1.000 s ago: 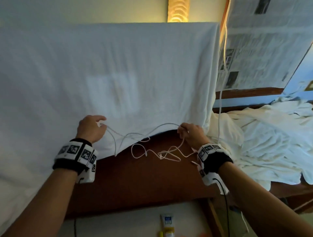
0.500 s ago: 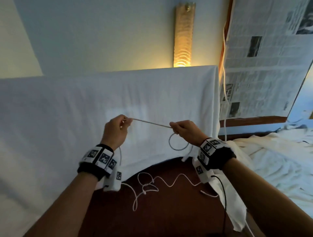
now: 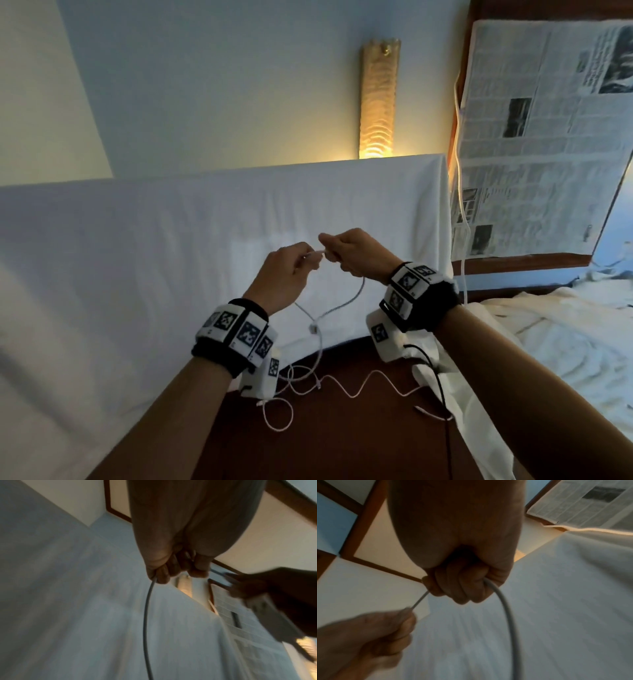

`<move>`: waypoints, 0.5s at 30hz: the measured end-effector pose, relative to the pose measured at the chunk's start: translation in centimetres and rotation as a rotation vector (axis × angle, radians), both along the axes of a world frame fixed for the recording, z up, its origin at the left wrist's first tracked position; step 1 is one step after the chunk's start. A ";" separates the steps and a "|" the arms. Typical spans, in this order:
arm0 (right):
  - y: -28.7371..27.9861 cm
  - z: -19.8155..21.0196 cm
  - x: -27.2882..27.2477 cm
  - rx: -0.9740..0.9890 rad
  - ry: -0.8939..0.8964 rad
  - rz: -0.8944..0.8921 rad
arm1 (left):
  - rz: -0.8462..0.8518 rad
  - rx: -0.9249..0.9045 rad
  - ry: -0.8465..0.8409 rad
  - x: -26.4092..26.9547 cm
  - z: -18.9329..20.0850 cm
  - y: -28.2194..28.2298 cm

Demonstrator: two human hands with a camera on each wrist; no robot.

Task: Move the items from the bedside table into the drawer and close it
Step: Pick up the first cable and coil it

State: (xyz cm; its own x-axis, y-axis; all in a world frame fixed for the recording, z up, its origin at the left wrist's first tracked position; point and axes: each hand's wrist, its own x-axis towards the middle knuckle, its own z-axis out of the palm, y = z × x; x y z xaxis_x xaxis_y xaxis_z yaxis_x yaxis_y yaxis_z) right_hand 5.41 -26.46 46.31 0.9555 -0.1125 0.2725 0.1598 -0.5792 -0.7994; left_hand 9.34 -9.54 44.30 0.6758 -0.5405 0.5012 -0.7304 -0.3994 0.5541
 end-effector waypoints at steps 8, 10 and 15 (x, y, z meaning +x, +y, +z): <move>-3.3 0.6 -3.4 0.294 0.100 0.050 | 0.302 -0.181 -0.071 5.7 2.0 7.3; -2.9 1.1 -3.6 0.344 0.121 0.099 | 0.333 -0.230 -0.031 5.9 2.2 7.8; -1.9 2.1 -3.9 0.590 0.174 0.241 | 0.365 -0.314 0.006 6.2 2.4 8.7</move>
State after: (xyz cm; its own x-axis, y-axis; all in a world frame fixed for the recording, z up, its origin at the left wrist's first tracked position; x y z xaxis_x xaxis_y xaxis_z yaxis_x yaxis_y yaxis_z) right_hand 1.51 -28.32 48.39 0.9972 0.0264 0.0699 0.0700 -0.0001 -0.9975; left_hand 15.49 -0.88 46.67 0.7965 -0.0902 0.5979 -0.5700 -0.4420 0.6926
